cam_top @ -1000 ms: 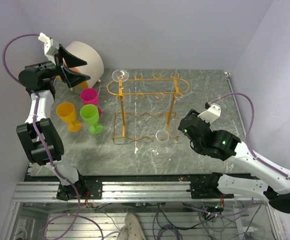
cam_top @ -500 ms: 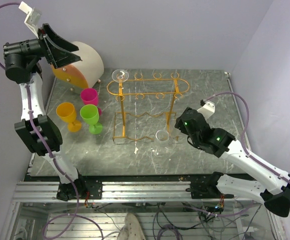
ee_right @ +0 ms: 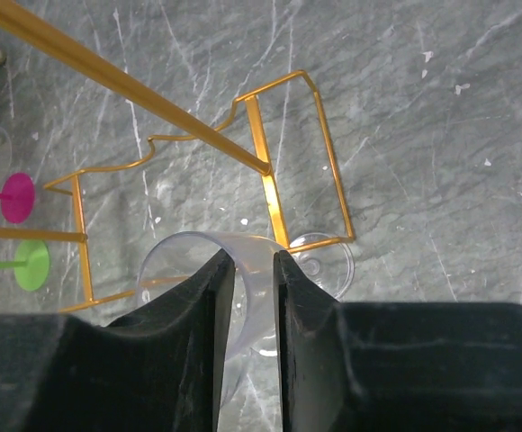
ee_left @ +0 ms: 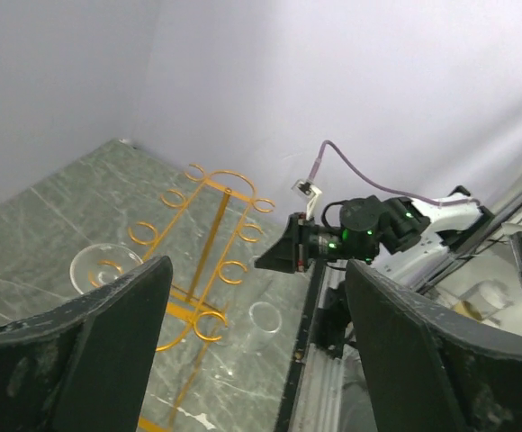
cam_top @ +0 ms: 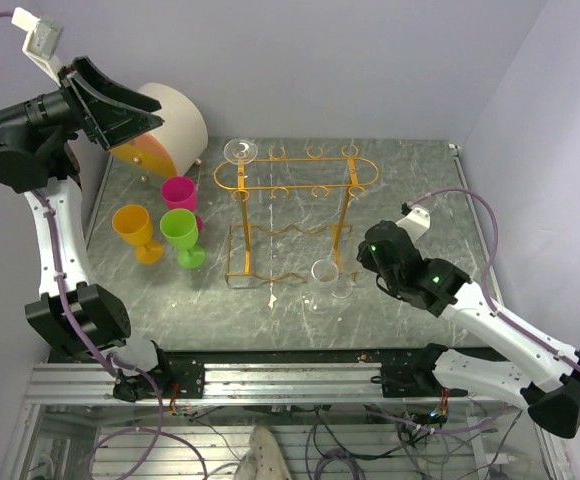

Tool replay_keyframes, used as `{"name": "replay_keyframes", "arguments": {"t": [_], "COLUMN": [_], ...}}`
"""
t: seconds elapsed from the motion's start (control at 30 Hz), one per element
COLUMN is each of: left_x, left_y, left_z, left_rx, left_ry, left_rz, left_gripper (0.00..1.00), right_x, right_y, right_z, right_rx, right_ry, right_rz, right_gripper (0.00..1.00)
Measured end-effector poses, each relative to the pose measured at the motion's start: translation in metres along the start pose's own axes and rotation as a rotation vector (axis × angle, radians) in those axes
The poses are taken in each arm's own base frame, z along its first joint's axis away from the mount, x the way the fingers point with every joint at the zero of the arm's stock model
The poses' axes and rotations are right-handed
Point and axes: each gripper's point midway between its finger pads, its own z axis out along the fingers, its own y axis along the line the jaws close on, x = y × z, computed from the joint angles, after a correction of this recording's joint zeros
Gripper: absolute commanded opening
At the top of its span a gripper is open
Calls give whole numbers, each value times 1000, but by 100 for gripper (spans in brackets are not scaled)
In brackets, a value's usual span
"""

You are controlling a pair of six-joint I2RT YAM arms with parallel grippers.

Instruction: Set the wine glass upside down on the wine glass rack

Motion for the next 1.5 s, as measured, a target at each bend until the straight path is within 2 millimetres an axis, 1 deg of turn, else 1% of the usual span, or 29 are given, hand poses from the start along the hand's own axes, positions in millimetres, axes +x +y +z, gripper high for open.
{"name": "replay_keyframes", "arguments": {"t": [0.03, 0.1, 0.17, 0.27, 0.3, 0.37, 0.43, 0.5, 0.63, 0.8, 0.9, 1.0, 1.1, 1.17, 1.2, 1.23, 1.27, 1.3, 1.43, 1.5], "left_x": [4, 13, 23, 46, 52, 64, 71, 75, 72, 64, 59, 59, 59, 60, 60, 61, 62, 63, 72, 78], "left_y": [0, 7, 20, 41, 45, 52, 53, 50, 31, -3, -23, -35, -41, -43, -44, -46, -48, -49, -55, -55], "left_z": [-1, -2, -4, -8, -9, -12, -13, -14, -13, -11, -10, -10, -9, -9, -10, -10, -10, -10, -11, -12], "left_rx": [3, 8, 11, -2, -7, -18, -24, -27, -25, -18, -12, -9, -8, -8, -8, -8, -8, -7, -9, -12], "left_ry": [0, 4, 12, 30, 38, 59, 69, 77, 85, 90, 92, 92, 93, 93, 93, 93, 92, 93, 93, 95], "left_rz": [-22, -64, -88, -184, -207, -256, -284, -294, -250, -155, -95, -65, -53, -50, -49, -49, -47, -49, -65, -82], "left_gripper": [87, 86, 83, 79, 78, 75, 74, 70, 59, 58, 57, 55, 55, 52, 46, 35, 26, 22, 20, 22], "right_x": [0, 0, -1, 1, 1, 1, 2, 2, 4, 6, 1, -5, -4, -3, -2, -2, -2, -4, -12, -12], "right_y": [1, 1, 2, 3, 4, 4, 3, 1, -10, -26, -25, -21, -19, -21, -22, -23, -23, -24, -22, -22], "right_z": [0, 0, 1, 2, 2, 3, 2, 1, -8, -25, -35, -45, -52, -55, -56, -58, -59, -61, -68, -70], "right_rx": [-2, -6, -10, -12, -14, -15, -12, -9, 9, 41, 35, 17, 14, 26, 37, 48, 55, 63, 70, 71], "right_ry": [-1, 1, 2, 8, 8, 9, 11, 14, 33, 77, 97, 119, 155, 180, 194, 207, 215, 222, 237, 254], "right_rz": [2, 2, 1, -2, -1, -1, -2, -1, 2, -15, -22, -24, -42, -65, -81, -100, -112, -126, -175, -199], "right_gripper": [20, 18, 13, 3, 0, 0, 0, 0, 0, 0, 0, 0, 0, 0, 0, 0, 0, 0, 0, 0]}}
